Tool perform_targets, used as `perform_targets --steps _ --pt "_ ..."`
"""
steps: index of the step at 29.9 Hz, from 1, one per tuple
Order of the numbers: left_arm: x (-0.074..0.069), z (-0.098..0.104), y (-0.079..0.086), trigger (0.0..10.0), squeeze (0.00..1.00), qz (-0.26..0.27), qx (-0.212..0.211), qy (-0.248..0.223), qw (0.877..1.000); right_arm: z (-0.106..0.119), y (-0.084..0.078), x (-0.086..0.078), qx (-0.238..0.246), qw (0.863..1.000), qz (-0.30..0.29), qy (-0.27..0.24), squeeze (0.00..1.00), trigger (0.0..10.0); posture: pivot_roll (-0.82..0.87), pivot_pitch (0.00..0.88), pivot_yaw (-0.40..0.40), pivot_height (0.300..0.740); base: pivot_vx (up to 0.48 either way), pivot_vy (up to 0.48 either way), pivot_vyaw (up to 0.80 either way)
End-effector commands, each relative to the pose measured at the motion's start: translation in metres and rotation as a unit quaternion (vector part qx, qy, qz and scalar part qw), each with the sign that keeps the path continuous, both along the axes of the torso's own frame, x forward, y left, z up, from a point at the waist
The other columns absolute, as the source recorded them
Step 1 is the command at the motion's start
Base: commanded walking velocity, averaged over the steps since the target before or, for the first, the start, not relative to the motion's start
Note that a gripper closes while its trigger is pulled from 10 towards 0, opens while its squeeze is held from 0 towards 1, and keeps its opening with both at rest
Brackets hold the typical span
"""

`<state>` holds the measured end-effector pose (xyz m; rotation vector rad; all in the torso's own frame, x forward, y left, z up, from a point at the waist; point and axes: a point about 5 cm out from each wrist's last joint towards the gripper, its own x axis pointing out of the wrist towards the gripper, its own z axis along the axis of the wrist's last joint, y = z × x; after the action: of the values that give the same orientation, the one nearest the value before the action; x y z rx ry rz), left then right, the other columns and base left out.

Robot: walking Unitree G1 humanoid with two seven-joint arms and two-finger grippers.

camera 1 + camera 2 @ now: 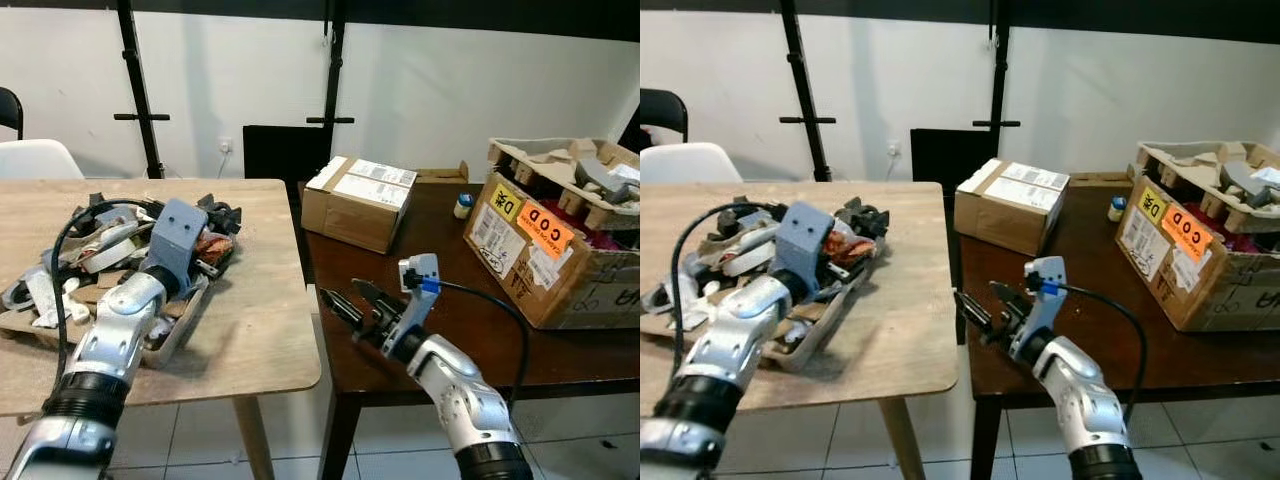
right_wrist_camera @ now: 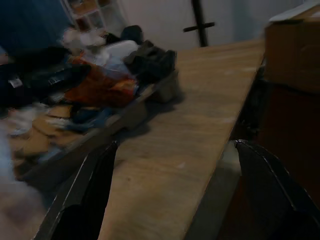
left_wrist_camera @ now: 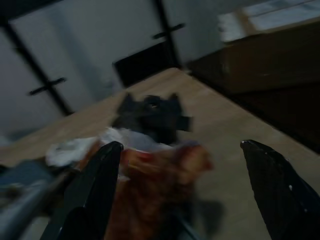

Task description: Picking trash to rubbish bin

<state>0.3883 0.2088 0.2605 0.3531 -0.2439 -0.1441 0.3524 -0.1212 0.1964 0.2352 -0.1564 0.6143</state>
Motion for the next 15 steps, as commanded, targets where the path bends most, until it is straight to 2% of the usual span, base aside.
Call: perform_targets --steps 1,5,8,9,11,12,15 --pt "0.004 -0.004 0.003 10.0 1.00 0.024 -0.008 -0.002 1.000 -0.009 0.002 0.002 -0.027 0.999 -0.025 0.006 0.00 10.0 -0.06 0.120 -0.012 0.740 0.000 0.000 0.00" --pt "0.009 0.001 0.001 10.0 1.00 0.038 -0.007 -0.012 0.999 -0.014 0.010 0.002 -0.023 0.999 -0.030 0.009 0.00 10.0 -0.06 0.122 -0.010 0.740 0.000 0.000 0.00" --pt "0.014 -0.002 0.001 10.0 1.00 0.050 -0.004 -0.004 0.999 -0.017 0.015 0.002 -0.027 0.999 -0.039 0.015 0.00 10.0 -0.06 0.126 -0.008 0.740 0.000 0.000 0.00" --pt "0.016 -0.005 0.002 10.0 0.22 0.055 0.000 0.006 0.998 -0.018 0.016 0.003 -0.030 0.998 -0.047 0.015 0.00 10.0 -0.06 0.128 -0.010 0.740 0.000 0.000 0.00" --pt "0.017 -0.008 0.002 10.0 0.22 0.059 0.003 0.013 0.998 -0.018 0.017 0.003 -0.032 0.998 -0.052 0.015 0.00 10.0 -0.06 0.128 -0.010 0.740 0.000 0.000 0.00" --pt "0.019 -0.011 0.004 10.0 0.00 0.064 0.001 0.023 0.998 -0.019 0.017 0.004 -0.033 0.997 -0.063 0.015 0.00 10.0 -0.06 0.129 -0.011 0.740 0.000 0.000 0.00" --pt "0.022 -0.017 0.007 10.0 0.00 0.078 0.006 0.041 0.996 -0.020 0.016 0.007 -0.028 0.996 -0.082 0.017 0.00 10.0 -0.06 0.130 -0.012 0.740 0.000 0.000 0.00"
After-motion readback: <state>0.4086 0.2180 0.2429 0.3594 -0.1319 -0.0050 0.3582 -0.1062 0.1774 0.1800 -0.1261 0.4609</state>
